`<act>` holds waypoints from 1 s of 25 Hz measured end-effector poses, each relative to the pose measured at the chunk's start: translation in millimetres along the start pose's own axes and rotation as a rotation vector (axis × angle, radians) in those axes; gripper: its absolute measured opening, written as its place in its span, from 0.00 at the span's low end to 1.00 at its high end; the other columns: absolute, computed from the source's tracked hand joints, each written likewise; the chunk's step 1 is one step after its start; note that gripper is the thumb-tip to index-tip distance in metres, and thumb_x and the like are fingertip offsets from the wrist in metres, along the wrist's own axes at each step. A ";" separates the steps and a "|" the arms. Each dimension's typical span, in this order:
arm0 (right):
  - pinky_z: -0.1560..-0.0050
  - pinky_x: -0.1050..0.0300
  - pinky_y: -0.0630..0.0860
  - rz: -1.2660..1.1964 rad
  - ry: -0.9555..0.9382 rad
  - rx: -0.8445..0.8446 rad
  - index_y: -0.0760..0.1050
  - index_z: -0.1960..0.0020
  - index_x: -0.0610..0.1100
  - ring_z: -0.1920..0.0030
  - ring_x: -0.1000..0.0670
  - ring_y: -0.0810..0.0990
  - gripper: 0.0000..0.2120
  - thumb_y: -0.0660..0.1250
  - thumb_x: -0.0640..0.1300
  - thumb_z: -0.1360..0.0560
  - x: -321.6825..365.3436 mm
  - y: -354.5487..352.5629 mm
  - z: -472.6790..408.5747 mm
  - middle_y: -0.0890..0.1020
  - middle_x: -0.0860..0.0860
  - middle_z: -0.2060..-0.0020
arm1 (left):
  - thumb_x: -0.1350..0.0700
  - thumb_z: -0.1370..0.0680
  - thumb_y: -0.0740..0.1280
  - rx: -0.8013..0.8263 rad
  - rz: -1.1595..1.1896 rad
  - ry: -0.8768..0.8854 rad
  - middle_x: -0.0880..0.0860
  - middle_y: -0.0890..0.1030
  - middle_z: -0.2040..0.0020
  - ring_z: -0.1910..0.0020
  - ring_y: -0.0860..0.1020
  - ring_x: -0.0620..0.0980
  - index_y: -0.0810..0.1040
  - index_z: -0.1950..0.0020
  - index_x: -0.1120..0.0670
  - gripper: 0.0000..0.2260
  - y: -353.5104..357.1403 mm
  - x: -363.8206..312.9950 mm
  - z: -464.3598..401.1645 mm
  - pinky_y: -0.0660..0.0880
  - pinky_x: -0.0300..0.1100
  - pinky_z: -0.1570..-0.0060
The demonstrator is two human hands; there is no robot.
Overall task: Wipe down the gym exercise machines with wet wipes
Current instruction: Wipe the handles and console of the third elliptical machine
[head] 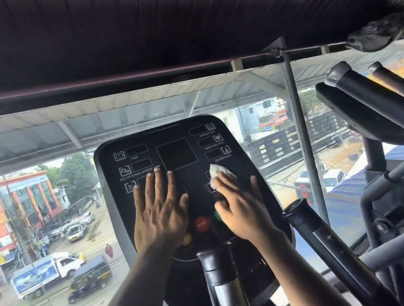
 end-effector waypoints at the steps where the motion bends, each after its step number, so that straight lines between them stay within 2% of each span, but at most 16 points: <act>1: 0.21 0.34 0.48 0.030 0.072 -0.021 0.70 0.26 0.53 0.22 0.59 0.61 0.31 0.51 0.54 0.27 -12.8 -3.6 3.7 0.64 0.58 0.21 | 0.36 0.16 0.38 -0.003 -0.018 0.000 0.54 0.43 0.14 0.15 0.40 0.52 0.44 0.14 0.51 0.33 -1.1 -1.0 -0.3 0.40 0.57 0.18; 4: 0.21 0.36 0.39 0.091 0.245 0.038 0.61 0.20 0.51 0.19 0.56 0.50 0.29 0.56 0.53 0.21 -38.6 -4.0 -15.6 0.56 0.54 0.18 | 0.33 0.16 0.40 -0.014 -0.033 -0.008 0.54 0.43 0.14 0.15 0.42 0.53 0.44 0.14 0.51 0.35 -1.3 -0.7 1.2 0.41 0.59 0.18; 6: 0.22 0.35 0.36 0.090 0.228 0.080 0.54 0.18 0.51 0.18 0.55 0.45 0.31 0.57 0.54 0.19 -37.1 1.8 -40.7 0.50 0.54 0.17 | 0.32 0.17 0.40 -0.016 -0.037 -0.004 0.54 0.44 0.14 0.15 0.42 0.53 0.45 0.14 0.51 0.36 -1.8 -0.2 1.8 0.42 0.59 0.18; 7: 0.22 0.34 0.36 0.076 0.188 0.090 0.54 0.18 0.52 0.18 0.55 0.46 0.31 0.57 0.54 0.19 -30.6 4.5 -48.5 0.50 0.54 0.17 | 0.31 0.17 0.40 -0.017 -0.042 -0.002 0.54 0.45 0.14 0.15 0.43 0.53 0.46 0.14 0.51 0.37 -2.1 -0.3 1.6 0.43 0.60 0.18; 11: 0.22 0.33 0.40 -0.070 -0.010 0.095 0.66 0.24 0.57 0.21 0.62 0.53 0.26 0.61 0.49 0.22 0.5 -1.6 -20.5 0.60 0.61 0.20 | 0.31 0.17 0.40 -0.014 -0.044 0.002 0.55 0.46 0.14 0.15 0.45 0.54 0.47 0.14 0.51 0.37 -3.2 -1.9 2.7 0.44 0.61 0.18; 13: 0.21 0.33 0.46 -0.160 -0.062 0.063 0.71 0.27 0.54 0.22 0.62 0.57 0.25 0.61 0.50 0.24 -5.6 -6.4 12.8 0.64 0.60 0.22 | 0.32 0.18 0.40 -0.018 -0.047 0.002 0.54 0.46 0.14 0.15 0.45 0.54 0.46 0.14 0.51 0.37 -4.3 -1.1 2.4 0.44 0.61 0.18; 15: 0.25 0.30 0.59 -0.176 -0.023 -0.112 0.77 0.33 0.45 0.23 0.51 0.67 0.23 0.61 0.48 0.26 -28.5 -12.1 26.7 0.72 0.49 0.25 | 0.32 0.18 0.40 -0.022 -0.043 0.000 0.55 0.47 0.14 0.15 0.45 0.54 0.47 0.14 0.51 0.37 -4.6 -1.1 1.3 0.44 0.61 0.18; 16: 0.26 0.27 0.59 -0.092 0.063 -0.172 0.78 0.33 0.41 0.24 0.46 0.69 0.24 0.62 0.49 0.26 -39.8 -12.8 26.0 0.73 0.44 0.26 | 0.32 0.18 0.40 -0.023 -0.038 0.001 0.55 0.47 0.14 0.15 0.45 0.54 0.48 0.14 0.51 0.37 -4.2 -1.2 1.3 0.44 0.61 0.18; 17: 0.25 0.26 0.55 0.004 0.161 -0.177 0.75 0.30 0.40 0.23 0.44 0.68 0.28 0.62 0.51 0.26 -47.1 -10.5 21.2 0.71 0.42 0.25 | 0.32 0.18 0.40 -0.024 -0.035 0.002 0.55 0.48 0.14 0.15 0.46 0.54 0.49 0.14 0.51 0.37 -4.6 -1.6 1.5 0.44 0.61 0.18; 19: 0.22 0.32 0.45 0.125 0.295 -0.037 0.62 0.20 0.43 0.19 0.48 0.54 0.34 0.60 0.55 0.23 -47.5 -1.4 -0.6 0.58 0.45 0.19 | 0.32 0.17 0.40 -0.022 -0.038 0.005 0.55 0.48 0.14 0.15 0.46 0.54 0.49 0.14 0.51 0.37 -4.2 -1.3 2.7 0.45 0.61 0.18; 21: 0.22 0.36 0.38 0.135 0.296 0.061 0.51 0.17 0.46 0.18 0.51 0.43 0.35 0.54 0.58 0.20 -43.3 5.2 -37.9 0.47 0.49 0.17 | 0.32 0.17 0.40 -0.026 -0.044 0.003 0.55 0.47 0.14 0.15 0.45 0.54 0.48 0.14 0.51 0.36 -4.2 -0.6 3.4 0.45 0.61 0.18; 23: 0.22 0.36 0.35 0.070 0.295 0.069 0.50 0.17 0.47 0.18 0.53 0.42 0.36 0.48 0.59 0.21 -40.0 4.4 -77.8 0.46 0.51 0.17 | 0.33 0.16 0.43 -0.026 -0.025 0.002 0.55 0.47 0.14 0.15 0.45 0.54 0.49 0.14 0.52 0.36 -6.1 -0.7 3.5 0.45 0.61 0.18; 25: 0.21 0.36 0.37 0.016 0.307 0.081 0.51 0.17 0.47 0.18 0.53 0.44 0.34 0.49 0.57 0.21 -37.5 7.4 -100.4 0.47 0.52 0.17 | 0.32 0.16 0.44 -0.020 -0.013 0.008 0.55 0.46 0.14 0.15 0.44 0.54 0.48 0.14 0.52 0.36 -7.1 -2.2 3.3 0.44 0.61 0.18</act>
Point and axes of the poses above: each hand's wrist, its own z-axis away from the middle knuckle, its own y-axis out of the palm, x = y × z, the point moved 7 cm from there along -z, towards the middle knuckle
